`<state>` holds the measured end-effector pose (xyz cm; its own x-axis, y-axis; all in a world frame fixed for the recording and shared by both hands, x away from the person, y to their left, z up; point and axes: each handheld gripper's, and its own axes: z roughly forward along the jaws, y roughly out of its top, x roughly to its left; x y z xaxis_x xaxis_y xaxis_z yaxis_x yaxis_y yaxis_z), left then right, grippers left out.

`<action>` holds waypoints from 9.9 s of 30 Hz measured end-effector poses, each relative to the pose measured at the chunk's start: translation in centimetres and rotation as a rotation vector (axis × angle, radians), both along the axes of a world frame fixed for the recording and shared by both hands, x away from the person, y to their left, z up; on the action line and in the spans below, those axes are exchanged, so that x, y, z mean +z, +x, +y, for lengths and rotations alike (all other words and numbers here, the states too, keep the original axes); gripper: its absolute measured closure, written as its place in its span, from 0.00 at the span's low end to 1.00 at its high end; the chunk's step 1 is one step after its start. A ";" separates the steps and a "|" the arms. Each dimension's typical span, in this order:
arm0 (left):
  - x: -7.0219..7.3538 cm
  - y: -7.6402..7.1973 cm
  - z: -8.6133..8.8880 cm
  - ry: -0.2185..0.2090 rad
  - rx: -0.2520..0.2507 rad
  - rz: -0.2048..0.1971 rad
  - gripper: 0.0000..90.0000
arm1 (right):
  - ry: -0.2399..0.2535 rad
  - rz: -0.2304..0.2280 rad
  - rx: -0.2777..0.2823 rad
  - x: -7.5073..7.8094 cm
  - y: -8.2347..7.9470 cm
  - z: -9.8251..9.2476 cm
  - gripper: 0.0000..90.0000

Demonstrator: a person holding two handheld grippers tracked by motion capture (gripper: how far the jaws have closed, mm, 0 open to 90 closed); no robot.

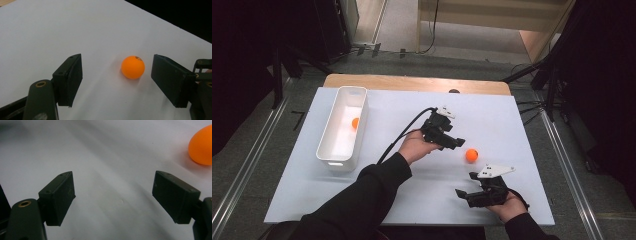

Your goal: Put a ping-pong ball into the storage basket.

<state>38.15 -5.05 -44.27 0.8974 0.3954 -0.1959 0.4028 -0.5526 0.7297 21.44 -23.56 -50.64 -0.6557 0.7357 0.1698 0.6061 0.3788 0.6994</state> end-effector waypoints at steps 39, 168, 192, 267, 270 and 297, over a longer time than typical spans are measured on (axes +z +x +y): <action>-2.2 0.0 -4.6 0.032 -0.018 -0.019 0.00 | 0.002 0.001 0.004 0.0 0.0 0.0 0.19; -7.6 -3.4 -5.7 0.119 -0.155 -0.197 0.45 | -0.008 0.010 0.019 -0.1 -0.1 0.2 0.19; -7.5 -3.2 -5.5 0.103 -0.149 -0.171 0.56 | -0.004 0.006 0.023 -0.1 -0.1 0.2 0.19; -0.2 -3.9 2.8 0.059 -0.083 -0.013 0.56 | -0.018 0.019 0.002 -0.3 0.0 0.2 0.19; 0.0 -3.7 3.1 0.065 -0.074 -0.011 0.56 | -0.020 0.019 0.005 -0.3 0.0 0.2 0.19; 2.2 -2.7 5.8 0.065 -0.023 0.025 0.56 | -0.020 0.010 0.008 -0.2 0.1 0.2 0.19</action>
